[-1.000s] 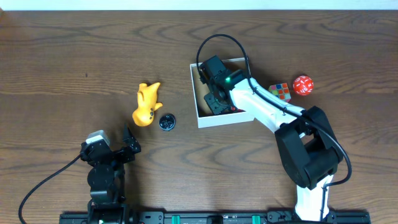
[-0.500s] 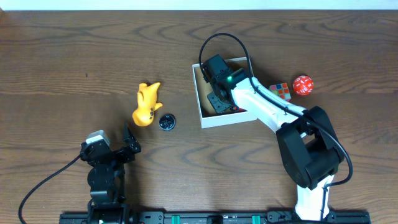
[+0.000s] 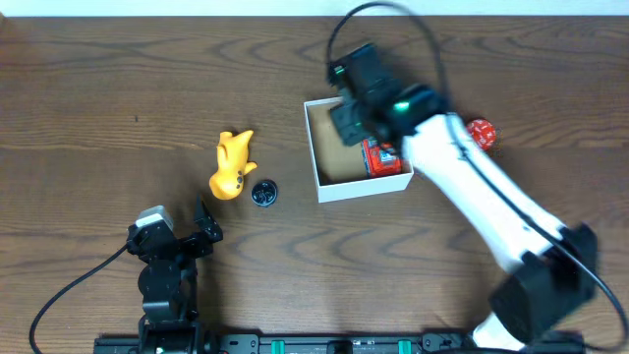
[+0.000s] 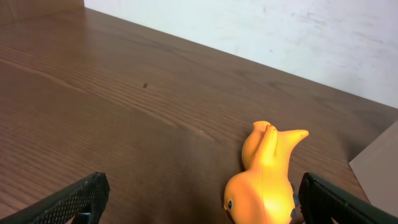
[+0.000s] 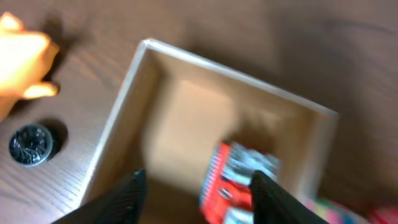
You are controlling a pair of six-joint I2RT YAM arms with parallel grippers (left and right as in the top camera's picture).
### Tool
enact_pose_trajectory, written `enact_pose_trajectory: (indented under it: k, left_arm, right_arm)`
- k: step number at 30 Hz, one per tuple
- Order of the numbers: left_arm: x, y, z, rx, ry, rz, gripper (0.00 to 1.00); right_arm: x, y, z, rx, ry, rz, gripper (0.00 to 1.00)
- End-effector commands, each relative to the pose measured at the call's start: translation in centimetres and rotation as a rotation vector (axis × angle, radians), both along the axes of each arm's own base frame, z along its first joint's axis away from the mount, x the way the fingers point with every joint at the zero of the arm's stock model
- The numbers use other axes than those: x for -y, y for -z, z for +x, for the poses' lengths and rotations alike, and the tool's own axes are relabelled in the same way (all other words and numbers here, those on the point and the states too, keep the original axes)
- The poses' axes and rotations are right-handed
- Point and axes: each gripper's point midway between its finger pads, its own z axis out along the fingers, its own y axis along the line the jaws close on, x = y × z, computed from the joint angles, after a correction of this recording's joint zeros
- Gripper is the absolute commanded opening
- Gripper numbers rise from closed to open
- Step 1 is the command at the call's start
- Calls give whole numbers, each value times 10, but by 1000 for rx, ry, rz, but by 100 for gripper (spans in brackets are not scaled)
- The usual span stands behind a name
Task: Pack container
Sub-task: 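Raise the right gripper out of the box toward the cube, then grasp the Rubik's cube with the right gripper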
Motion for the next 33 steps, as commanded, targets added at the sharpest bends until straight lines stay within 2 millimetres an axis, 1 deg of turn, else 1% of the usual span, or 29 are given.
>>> enact_pose_trajectory:
  k: [1,3,4,6,7,10,13,17,20,28,33]
  left_arm:
    - [-5,17,-4,-52,-24,19,98]
    - [-5,17,-4,-52,-24,19,98]
    - [-5,17,-4,-52,-24,19,98]
    - [-5,17,-4,-52,-24,19,98]
    - [-5,17,-4,-52,-24,19,98]
    - [-5,17,-4,-52,-24,19,98]
    - [-5,17,-4,-52,-24,19,98]
    - [-5,17,-4,-52,-24,19,98]
    - [-5,17,-4,-52,-24,19,98]
    - [-5,17,-4,-52,-24,19,98]
    - [-5,17,-4,-52,-24,19,98]
  right_arm:
    - [60,-22,7,27,148,-49,69]
    - [93,-20,4,-12,216,-81,79]
    - [107,-17,2,-36,238,-90,82]
    - [132,-7,-1,-93,288,-94,83]
    - [142,-1,-3,-122,302,-85,83]
    - [156,20,-8,-202,294,-51,83]
    - [174,45,-14,-263,324,-83,84]
    - [188,77,-18,-315,320,-107,83]
    - [190,96,-18,-343,293,-124,82]
    - [189,135,-11,-388,253,-148,82]
    - [189,155,-9,-419,246,-158,81]
